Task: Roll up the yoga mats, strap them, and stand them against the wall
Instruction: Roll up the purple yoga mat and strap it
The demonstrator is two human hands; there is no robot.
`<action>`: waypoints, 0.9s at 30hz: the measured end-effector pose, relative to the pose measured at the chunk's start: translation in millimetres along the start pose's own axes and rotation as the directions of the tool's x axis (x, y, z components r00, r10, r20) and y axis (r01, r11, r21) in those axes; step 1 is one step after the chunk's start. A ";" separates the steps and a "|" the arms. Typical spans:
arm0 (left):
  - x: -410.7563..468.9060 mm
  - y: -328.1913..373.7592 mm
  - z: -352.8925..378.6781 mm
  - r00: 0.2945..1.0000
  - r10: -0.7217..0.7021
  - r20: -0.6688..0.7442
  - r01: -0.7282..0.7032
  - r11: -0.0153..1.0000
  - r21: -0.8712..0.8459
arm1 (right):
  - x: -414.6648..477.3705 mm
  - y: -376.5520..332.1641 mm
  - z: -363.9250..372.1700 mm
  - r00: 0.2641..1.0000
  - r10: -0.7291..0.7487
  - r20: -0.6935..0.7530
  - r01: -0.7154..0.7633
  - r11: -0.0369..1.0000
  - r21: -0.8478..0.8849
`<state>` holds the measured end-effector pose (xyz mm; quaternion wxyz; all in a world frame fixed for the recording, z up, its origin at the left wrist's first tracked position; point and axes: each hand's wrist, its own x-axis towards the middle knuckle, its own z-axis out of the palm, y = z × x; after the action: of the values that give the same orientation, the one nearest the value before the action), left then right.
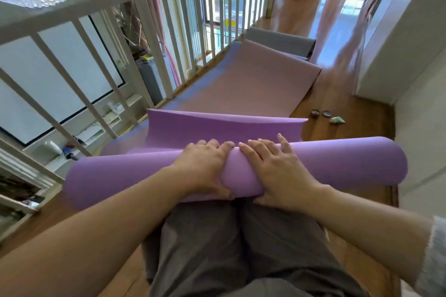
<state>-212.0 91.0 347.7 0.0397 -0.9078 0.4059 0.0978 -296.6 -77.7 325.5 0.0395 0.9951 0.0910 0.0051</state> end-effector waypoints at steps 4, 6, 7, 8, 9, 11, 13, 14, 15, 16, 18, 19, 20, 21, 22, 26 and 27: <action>9.1 -7.6 -5.7 0.997 -0.034 0.070 0.036 0.999 -0.027 | 9.3 0.3 5.8 0.999 0.028 -0.020 -0.027 0.999 0.032; 1.4 0.6 5.4 0.998 -0.067 0.000 0.067 0.993 0.097 | 15.6 4.1 1.8 1.000 0.023 0.000 -0.023 0.999 0.041; -4.1 4.9 15.6 0.995 -0.062 -0.073 0.075 0.981 0.179 | 16.0 5.3 0.9 1.000 0.016 -0.004 -0.016 1.000 0.019; -9.7 9.7 24.0 0.990 -0.057 -0.131 0.085 0.972 0.219 | 14.9 5.6 1.9 1.000 0.006 -0.003 -0.006 1.000 0.005; -12.6 11.9 28.9 0.980 -0.060 -0.189 0.098 0.975 0.198 | 13.4 4.8 3.2 1.000 0.001 0.001 -0.001 1.000 0.004; -8.7 11.2 25.8 0.980 -0.062 -0.189 0.100 0.976 0.195 | 14.6 7.6 2.5 1.000 -0.003 0.015 0.003 1.000 0.004; -7.0 11.9 11.7 0.986 -0.066 -0.153 0.091 0.983 0.162 | 18.4 11.9 -7.1 1.000 -0.020 0.021 0.019 1.000 0.021; -6.6 12.8 4.7 0.985 -0.070 -0.159 0.094 0.984 0.152 | 18.9 14.1 -14.3 1.000 -0.026 0.016 0.025 0.999 0.035; -9.0 13.7 -4.1 0.983 -0.067 -0.173 0.094 0.984 0.153 | 17.9 15.9 -23.4 0.999 -0.041 0.005 0.040 0.998 0.041; -15.0 15.0 -13.3 0.982 -0.055 -0.182 0.084 0.984 0.157 | 14.8 16.7 -32.7 0.998 -0.064 -0.009 0.064 0.997 0.049; -34.8 18.2 -25.2 0.983 -0.024 -0.181 0.054 0.985 0.167 | 0.9 14.2 -47.5 0.993 -0.117 -0.028 0.119 0.990 0.079; -45.0 19.9 -25.3 0.983 -0.016 -0.184 0.049 0.983 0.175 | -7.7 11.4 -50.3 0.990 -0.135 -0.037 0.138 0.987 0.086; -53.5 22.8 -22.6 0.982 -0.004 -0.189 0.041 0.981 0.192 | -16.1 7.5 -49.1 0.988 -0.147 -0.043 0.150 0.985 0.082; -59.3 27.3 -17.7 0.984 0.008 -0.179 0.029 0.979 0.204 | -23.1 2.0 -45.7 0.988 -0.152 -0.034 0.154 0.985 0.072; -62.2 31.3 -10.8 0.989 0.013 -0.149 0.018 0.978 0.207 | -28.1 -2.8 -39.4 0.988 -0.152 -0.001 0.151 0.986 0.068; -62.1 35.6 11.4 0.997 -0.022 -0.080 0.032 0.990 0.137 | -33.8 -6.2 -7.8 0.989 -0.150 0.013 0.148 0.986 0.074; -62.3 33.6 12.7 0.996 -0.019 -0.088 0.031 0.990 0.139 | -34.2 -4.2 -2.8 0.983 -0.170 -0.067 0.174 0.984 0.048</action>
<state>-279.4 116.0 348.6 0.0873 -0.9111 0.4018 0.0292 -331.1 -79.6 327.8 0.0101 0.9835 0.1778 0.0306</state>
